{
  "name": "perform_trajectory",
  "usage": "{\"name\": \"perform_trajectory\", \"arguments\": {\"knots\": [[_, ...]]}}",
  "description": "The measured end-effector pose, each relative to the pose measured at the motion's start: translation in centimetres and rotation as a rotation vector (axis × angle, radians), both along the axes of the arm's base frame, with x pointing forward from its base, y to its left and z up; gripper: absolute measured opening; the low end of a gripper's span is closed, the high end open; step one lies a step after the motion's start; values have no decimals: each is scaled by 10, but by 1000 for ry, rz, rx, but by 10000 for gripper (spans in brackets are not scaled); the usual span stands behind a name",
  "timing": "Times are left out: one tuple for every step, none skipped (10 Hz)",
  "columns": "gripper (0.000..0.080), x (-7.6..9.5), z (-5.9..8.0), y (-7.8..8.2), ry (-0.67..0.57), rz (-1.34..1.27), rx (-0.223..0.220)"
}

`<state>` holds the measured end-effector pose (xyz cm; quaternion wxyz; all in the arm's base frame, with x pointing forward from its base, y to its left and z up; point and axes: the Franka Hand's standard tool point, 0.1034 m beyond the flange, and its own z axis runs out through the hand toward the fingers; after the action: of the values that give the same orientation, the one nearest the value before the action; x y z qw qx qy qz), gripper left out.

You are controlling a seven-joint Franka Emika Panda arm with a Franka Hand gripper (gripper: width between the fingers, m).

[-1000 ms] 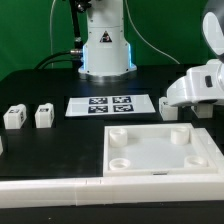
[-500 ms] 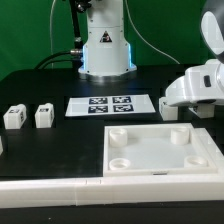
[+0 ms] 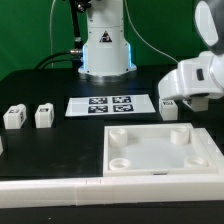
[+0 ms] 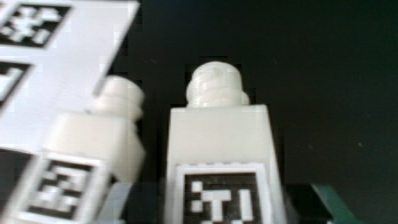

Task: Assemble one leg

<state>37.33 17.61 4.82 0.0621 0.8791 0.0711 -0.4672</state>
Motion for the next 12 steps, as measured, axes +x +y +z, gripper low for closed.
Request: {"name": "perform_trajectory", "arguments": {"knots": [[289,8,13,-7,11,-4,-4],[290,13,22,-13,14,-8,-2],[290,17,34,-21,26,-7,2],[290,25,48,-30,13,-16,7],[290,35,59,-35,-35,-23,22],[290,30,58,-34,-36,-19,21],[290,37,50,-30,-93,-21,37],[290,46,50,-27,-228,-28,65],[290,43,54,-28,-326,-28,80],[290,42,53,-29,-392,-28,94],[290,56,46,-26,-497,-19,126],[290,68,47,-29,-545,-2,147]]}}
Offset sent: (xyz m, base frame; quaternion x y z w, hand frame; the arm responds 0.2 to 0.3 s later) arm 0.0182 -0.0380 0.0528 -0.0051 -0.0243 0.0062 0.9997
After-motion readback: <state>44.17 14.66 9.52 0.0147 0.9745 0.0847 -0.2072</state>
